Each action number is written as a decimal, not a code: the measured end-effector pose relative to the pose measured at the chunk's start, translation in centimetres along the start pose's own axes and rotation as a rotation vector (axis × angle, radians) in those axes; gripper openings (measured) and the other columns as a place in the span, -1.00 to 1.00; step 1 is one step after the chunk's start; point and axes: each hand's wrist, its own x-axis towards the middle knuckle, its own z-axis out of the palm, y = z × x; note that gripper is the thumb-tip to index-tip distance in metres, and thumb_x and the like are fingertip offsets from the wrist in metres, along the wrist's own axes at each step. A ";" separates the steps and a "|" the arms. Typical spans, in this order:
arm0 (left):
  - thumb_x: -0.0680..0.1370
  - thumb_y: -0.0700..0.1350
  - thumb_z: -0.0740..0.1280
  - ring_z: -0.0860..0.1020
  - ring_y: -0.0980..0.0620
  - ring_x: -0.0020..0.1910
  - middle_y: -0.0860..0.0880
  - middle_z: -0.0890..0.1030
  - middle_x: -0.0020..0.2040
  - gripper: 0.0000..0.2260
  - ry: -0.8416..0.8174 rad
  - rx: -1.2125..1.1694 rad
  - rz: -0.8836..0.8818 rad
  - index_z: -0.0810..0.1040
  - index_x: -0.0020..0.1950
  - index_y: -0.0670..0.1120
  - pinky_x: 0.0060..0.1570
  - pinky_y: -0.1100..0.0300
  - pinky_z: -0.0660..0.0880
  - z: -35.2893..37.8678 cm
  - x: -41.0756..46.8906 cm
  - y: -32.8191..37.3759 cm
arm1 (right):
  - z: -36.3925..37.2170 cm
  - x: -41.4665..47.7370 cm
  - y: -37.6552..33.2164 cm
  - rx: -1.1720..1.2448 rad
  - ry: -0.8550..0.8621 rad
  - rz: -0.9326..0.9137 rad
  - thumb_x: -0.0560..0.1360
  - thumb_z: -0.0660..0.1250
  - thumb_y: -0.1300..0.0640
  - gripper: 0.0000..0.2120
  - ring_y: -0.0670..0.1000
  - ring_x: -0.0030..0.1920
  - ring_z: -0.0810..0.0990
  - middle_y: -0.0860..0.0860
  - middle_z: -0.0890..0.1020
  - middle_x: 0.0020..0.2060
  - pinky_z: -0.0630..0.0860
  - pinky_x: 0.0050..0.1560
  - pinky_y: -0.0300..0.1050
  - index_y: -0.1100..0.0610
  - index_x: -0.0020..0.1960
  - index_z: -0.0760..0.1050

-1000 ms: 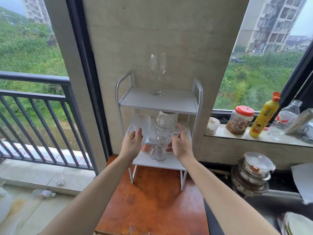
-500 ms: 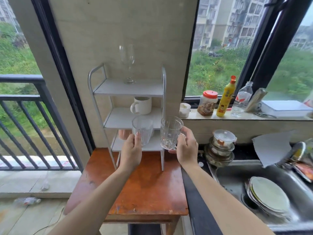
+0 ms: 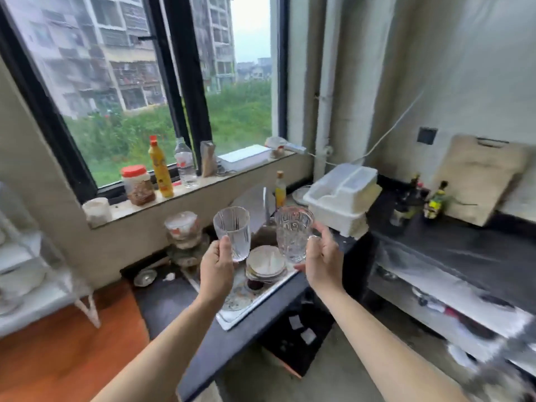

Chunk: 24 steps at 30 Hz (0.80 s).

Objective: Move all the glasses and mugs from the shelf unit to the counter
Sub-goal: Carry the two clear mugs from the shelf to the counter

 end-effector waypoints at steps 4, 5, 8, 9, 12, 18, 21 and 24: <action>0.69 -0.04 0.17 0.52 0.18 -0.31 0.06 0.54 -0.28 -0.68 -0.257 -0.060 -0.002 0.53 -0.14 -0.19 -0.28 0.22 0.55 11.9 -3.0 1.8 | -11.8 2.1 3.2 0.019 0.192 0.068 0.58 0.15 0.12 -0.60 -0.08 -0.20 0.70 -0.03 0.64 -0.05 0.66 -0.39 -0.06 0.08 0.40 0.46; 0.69 -0.03 0.17 0.54 0.13 -0.27 0.04 0.54 -0.27 -0.68 -0.320 -0.062 0.001 0.53 -0.12 -0.20 -0.27 0.21 0.55 14.7 -3.6 2.0 | -14.4 2.6 4.1 0.011 0.248 0.082 0.60 0.14 0.14 -0.61 -0.09 -0.25 0.69 0.02 0.63 -0.05 0.64 -0.45 -0.11 0.08 0.41 0.46; 0.68 -0.02 0.19 0.50 0.06 -0.22 0.01 0.53 -0.27 -0.68 -0.478 -0.109 0.003 0.51 -0.14 -0.21 -0.16 -0.04 0.52 22.4 -4.9 2.3 | -21.1 3.7 6.7 -0.013 0.431 0.109 0.64 0.14 0.25 -0.64 0.00 -0.40 0.65 0.02 0.57 -0.26 0.58 -0.52 -0.20 0.09 0.39 0.48; 0.68 -0.01 0.20 0.49 0.03 -0.19 -0.05 0.52 -0.24 -0.66 -0.532 -0.122 0.007 0.50 -0.11 -0.26 -0.11 -0.12 0.52 25.1 -5.3 2.4 | -23.2 4.1 7.6 -0.028 0.491 0.118 0.64 0.14 0.28 -0.64 0.02 -0.39 0.65 -0.02 0.56 -0.28 0.57 -0.53 -0.21 0.09 0.38 0.48; 0.68 0.01 0.20 0.49 0.00 -0.17 -0.11 0.50 -0.21 -0.61 -0.695 -0.172 0.024 0.48 -0.09 -0.33 -0.05 -0.14 0.57 33.1 -6.4 2.3 | -28.9 5.9 10.0 -0.092 0.637 0.150 0.64 0.14 0.28 -0.64 -0.01 -0.37 0.67 -0.04 0.58 -0.28 0.55 -0.53 -0.25 0.09 0.38 0.49; 0.67 0.03 0.19 0.44 0.12 -0.26 0.04 0.45 -0.31 -0.62 -0.959 -0.212 0.048 0.46 -0.22 -0.21 -0.18 0.20 0.56 48.2 -8.7 4.5 | -39.4 10.1 12.2 -0.189 0.840 0.177 0.61 0.15 0.28 -0.67 -0.03 -0.43 0.60 0.01 0.52 -0.36 0.59 -0.47 -0.21 0.03 0.31 0.45; 0.68 -0.01 0.17 0.43 0.22 -0.33 0.20 0.45 -0.40 -0.66 -1.112 -0.231 0.069 0.43 -0.28 -0.03 -0.21 0.30 0.53 55.1 -11.2 6.7 | -45.2 10.7 12.5 -0.212 0.975 0.209 0.58 0.17 0.31 -0.77 -0.13 -0.48 0.46 0.03 0.45 -0.41 0.66 -0.43 0.00 0.11 0.19 0.41; 0.68 0.00 0.17 0.43 0.19 -0.34 0.19 0.43 -0.42 -0.64 -1.222 -0.248 0.035 0.37 -0.30 -0.06 -0.24 0.32 0.51 60.7 -14.3 8.2 | -50.3 9.7 12.8 -0.250 1.098 0.235 0.49 0.23 0.16 -0.86 -0.14 -0.52 0.50 -0.10 0.44 -0.49 0.68 -0.37 0.15 0.13 0.03 0.41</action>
